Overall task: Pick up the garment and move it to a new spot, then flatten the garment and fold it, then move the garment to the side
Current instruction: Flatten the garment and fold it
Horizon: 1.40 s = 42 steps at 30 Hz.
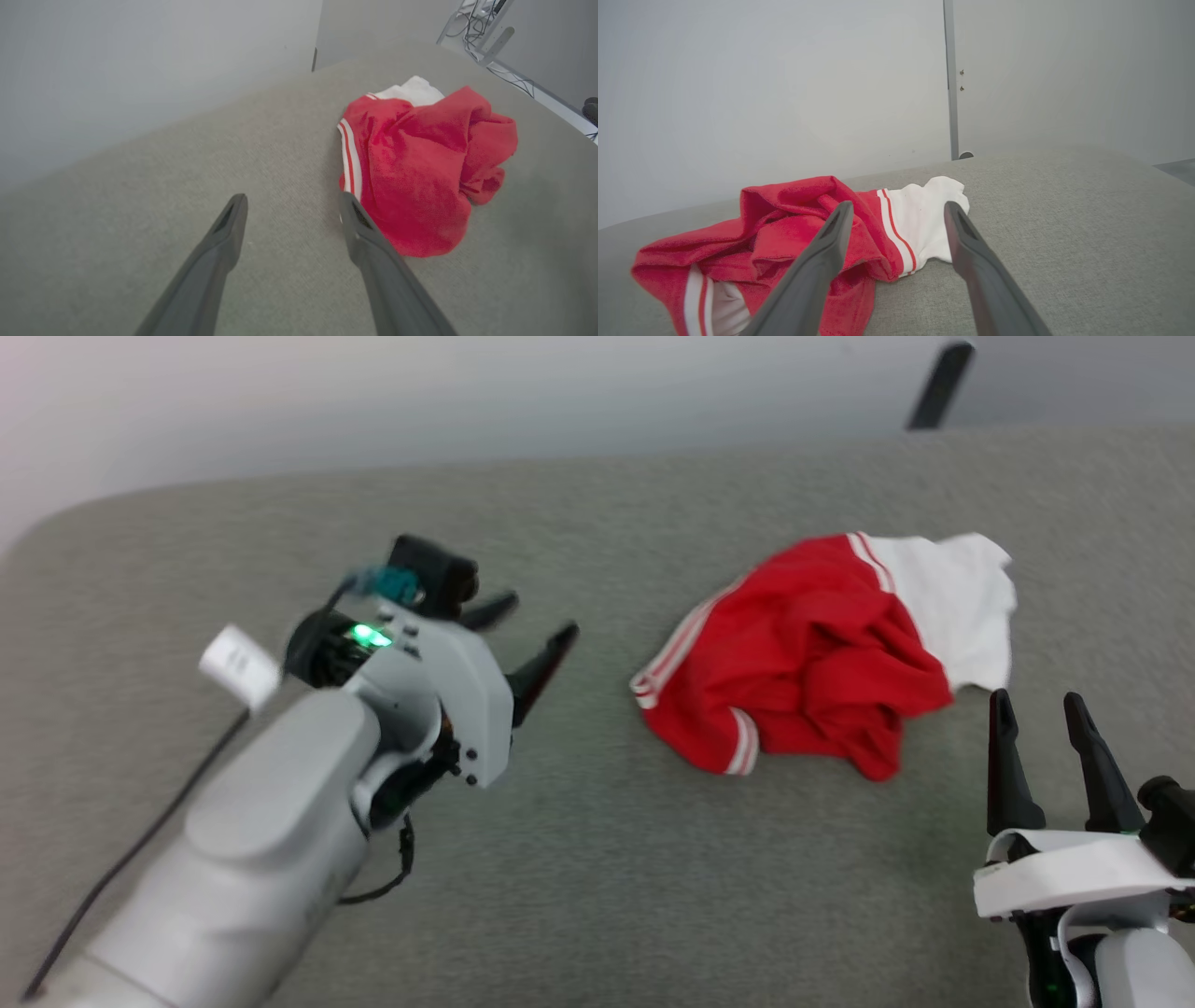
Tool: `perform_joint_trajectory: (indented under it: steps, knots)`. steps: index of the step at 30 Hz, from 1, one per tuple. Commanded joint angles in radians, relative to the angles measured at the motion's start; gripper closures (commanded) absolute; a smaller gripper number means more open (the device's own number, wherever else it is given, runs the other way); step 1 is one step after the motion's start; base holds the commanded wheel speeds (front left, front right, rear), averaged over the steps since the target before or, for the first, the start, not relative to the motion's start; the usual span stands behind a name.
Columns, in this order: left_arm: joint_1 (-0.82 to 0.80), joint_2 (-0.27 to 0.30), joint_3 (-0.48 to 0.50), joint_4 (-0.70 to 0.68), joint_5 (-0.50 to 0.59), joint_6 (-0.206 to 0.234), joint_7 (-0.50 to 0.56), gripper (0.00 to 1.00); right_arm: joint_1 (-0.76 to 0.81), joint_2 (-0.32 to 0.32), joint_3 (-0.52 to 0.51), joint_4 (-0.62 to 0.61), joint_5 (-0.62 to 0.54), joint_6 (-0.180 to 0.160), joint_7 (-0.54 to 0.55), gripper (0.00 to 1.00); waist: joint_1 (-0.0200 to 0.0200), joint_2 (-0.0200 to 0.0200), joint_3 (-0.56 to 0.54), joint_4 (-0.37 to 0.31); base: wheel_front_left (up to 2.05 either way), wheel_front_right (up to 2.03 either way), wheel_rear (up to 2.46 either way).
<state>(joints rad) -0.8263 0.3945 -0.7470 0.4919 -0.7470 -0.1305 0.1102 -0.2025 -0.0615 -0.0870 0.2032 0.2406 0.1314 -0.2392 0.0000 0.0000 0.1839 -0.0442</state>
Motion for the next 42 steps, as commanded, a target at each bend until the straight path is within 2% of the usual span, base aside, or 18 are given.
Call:
perform_joint_trajectory:
  steps: [1, 5, 11, 17, 20, 27, 28, 30, 32, 37, 42]
  knots:
    - [-0.042, 0.014, -0.037, 0.019, -0.098, 0.001, 0.087, 0.00, -0.020, 0.004, 0.005, 0.010, 0.009, -0.001, -0.011, 0.00, 0.0000, 0.0000, 0.072, -0.084, 0.00, 0.00, 0.00]
    - [-0.137, 0.055, -0.126, 0.057, -0.328, 0.001, 0.334, 0.00, -0.043, 0.010, 0.019, 0.042, 0.028, -0.001, -0.023, 0.00, 0.0000, 0.0000, 0.107, -0.139, 0.00, 0.00, 0.00]
    - [-0.201, 0.075, -0.178, 0.063, -0.519, 0.000, 0.490, 0.00, -0.057, 0.012, 0.034, 0.047, 0.078, -0.001, -0.026, 0.00, 0.0000, 0.0000, 0.132, -0.200, 0.00, 0.00, 0.00]
    - [-0.230, 0.094, -0.242, 0.077, -0.557, 0.000, 0.531, 0.00, -0.059, 0.012, 0.042, 0.025, 0.102, -0.001, -0.027, 0.00, 0.0000, 0.0000, 0.156, -0.236, 0.00, 0.00, 0.00]
    - [-0.247, 0.110, -0.286, 0.092, -0.533, 0.000, 0.524, 0.00, -0.063, 0.012, 0.046, 0.021, 0.113, -0.001, -0.027, 0.00, 0.0000, 0.0000, 0.167, -0.245, 0.00, 0.00, 0.00]
    - [-0.275, 0.141, -0.328, 0.095, -0.579, 0.000, 0.513, 0.00, -0.064, 0.012, 0.043, 0.019, 0.118, -0.001, -0.027, 0.00, 0.0000, 0.0000, 0.178, -0.244, 0.00, 0.00, 0.00]
    - [-0.280, 0.144, -0.330, 0.095, -0.585, 0.000, 0.510, 0.03, -0.066, 0.012, 0.044, 0.020, 0.118, -0.001, -0.027, 0.00, 0.0000, 0.0000, 0.178, -0.243, 0.00, 0.00, 0.00]
    - [-0.286, 0.148, -0.343, 0.090, -0.598, 0.000, 0.514, 0.60, -0.070, 0.012, 0.048, 0.023, 0.119, -0.001, -0.027, 0.00, 0.0000, 0.0000, 0.179, -0.240, 0.00, 0.00, 0.00]
    - [-0.290, 0.149, -0.356, 0.085, -0.609, 0.000, 0.514, 1.00, -0.075, 0.012, 0.052, 0.022, 0.116, -0.001, -0.027, 0.00, 0.0000, 0.0000, 0.178, -0.235, 0.00, 0.00, 0.00]
    - [-0.295, 0.142, -0.373, 0.063, -0.651, 0.000, 0.509, 1.00, -0.084, 0.011, 0.044, 0.019, 0.103, -0.001, -0.027, 0.00, 0.0000, 0.0000, 0.174, -0.222, 0.00, 0.00, 0.00]
    - [-0.327, 0.150, -0.371, 0.047, -0.666, 0.000, 0.457, 1.00, -0.066, 0.012, 0.024, 0.017, 0.088, -0.001, -0.027, 0.00, 0.0000, 0.0000, 0.153, -0.189, 0.00, 0.00, 0.00]
